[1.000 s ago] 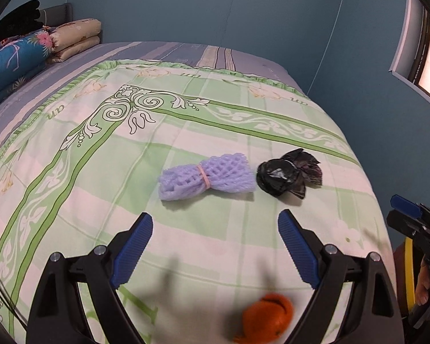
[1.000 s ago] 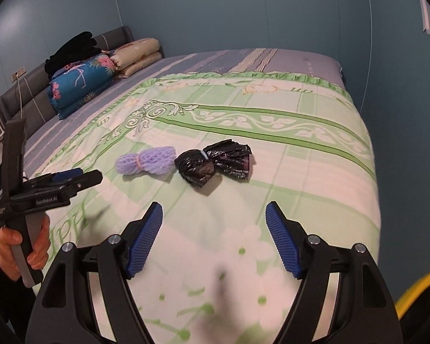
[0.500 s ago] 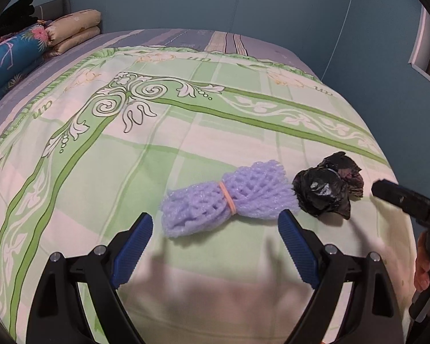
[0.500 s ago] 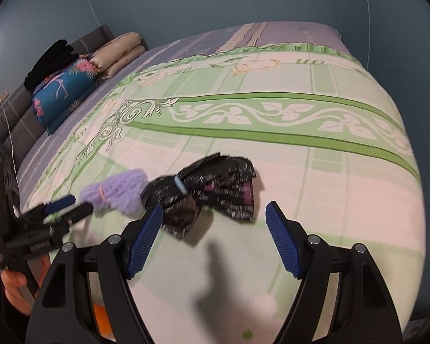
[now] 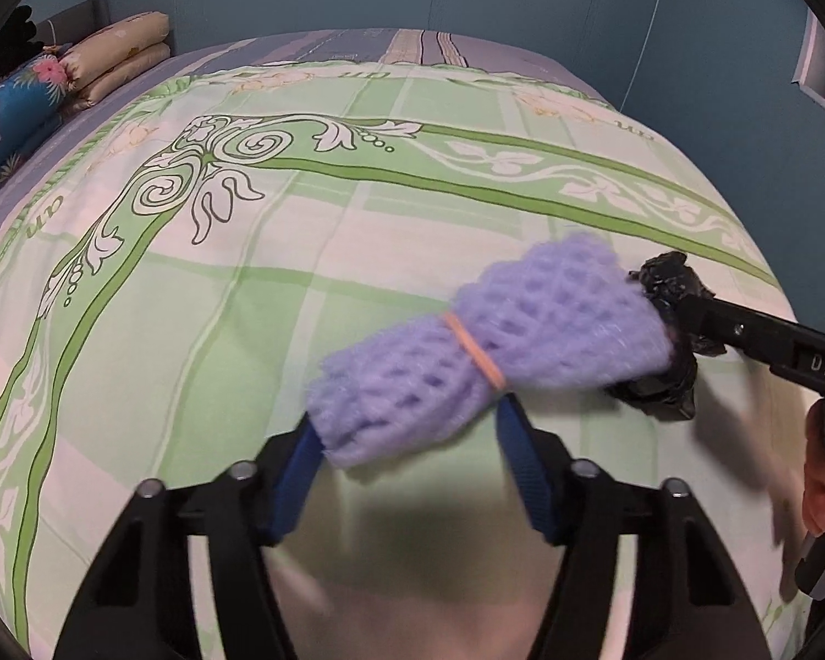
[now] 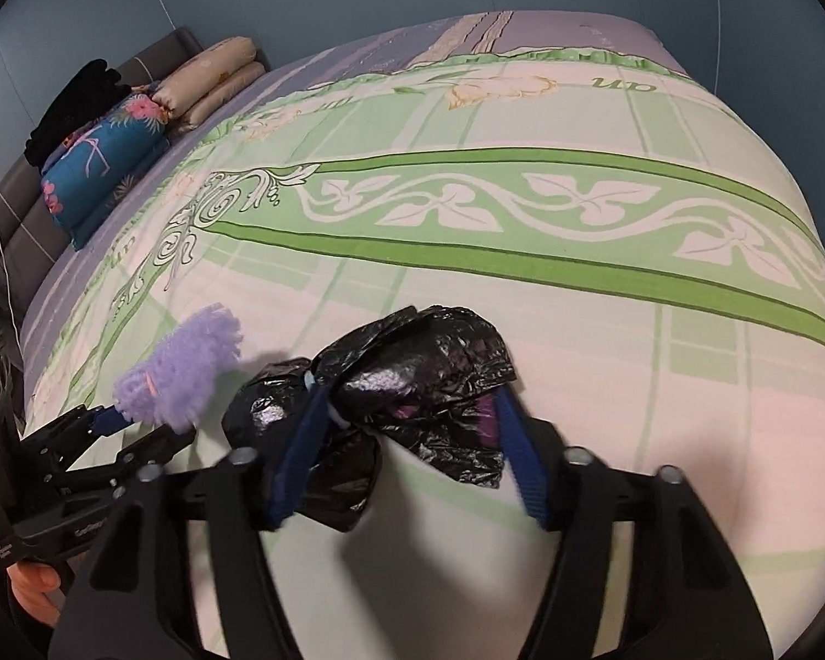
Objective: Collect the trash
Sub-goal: 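Grasp the lavender foam net with the left gripper while the right grasps the black plastic bag, then lift and carry the lavender net and black bag over the yellow-rimmed bin with both grippers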
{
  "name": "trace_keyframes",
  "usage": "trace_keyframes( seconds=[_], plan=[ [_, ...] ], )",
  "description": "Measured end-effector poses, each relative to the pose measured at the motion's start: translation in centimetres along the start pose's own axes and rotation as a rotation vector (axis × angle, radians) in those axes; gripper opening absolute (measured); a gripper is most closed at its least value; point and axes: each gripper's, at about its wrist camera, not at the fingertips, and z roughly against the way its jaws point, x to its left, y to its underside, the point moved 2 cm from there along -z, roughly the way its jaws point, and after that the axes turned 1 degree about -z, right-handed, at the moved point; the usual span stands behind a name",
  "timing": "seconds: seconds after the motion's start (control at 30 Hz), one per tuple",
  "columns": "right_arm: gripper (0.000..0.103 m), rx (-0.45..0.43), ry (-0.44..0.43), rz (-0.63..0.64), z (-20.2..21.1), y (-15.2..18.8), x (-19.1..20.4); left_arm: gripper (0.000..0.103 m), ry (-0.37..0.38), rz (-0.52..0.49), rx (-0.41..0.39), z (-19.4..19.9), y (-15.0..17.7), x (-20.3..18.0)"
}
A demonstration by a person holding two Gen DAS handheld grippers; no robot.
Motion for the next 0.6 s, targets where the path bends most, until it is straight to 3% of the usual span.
trace_keyframes(
  seconds=[0.1,0.3,0.6],
  plan=[
    [0.021,0.018,0.04,0.006,-0.8,-0.2,-0.1,0.045,-0.013,-0.003,-0.008,-0.3,-0.5,0.3],
    [0.003,0.005,0.052,-0.001,-1.0,-0.5,-0.2,0.026,-0.014,-0.002,-0.022,-0.2,-1.6,0.3],
    [0.0,-0.081,0.044,0.023,1.4,-1.9,0.6,0.018,0.017,0.021,-0.065,1.4,-2.5,0.8]
  ],
)
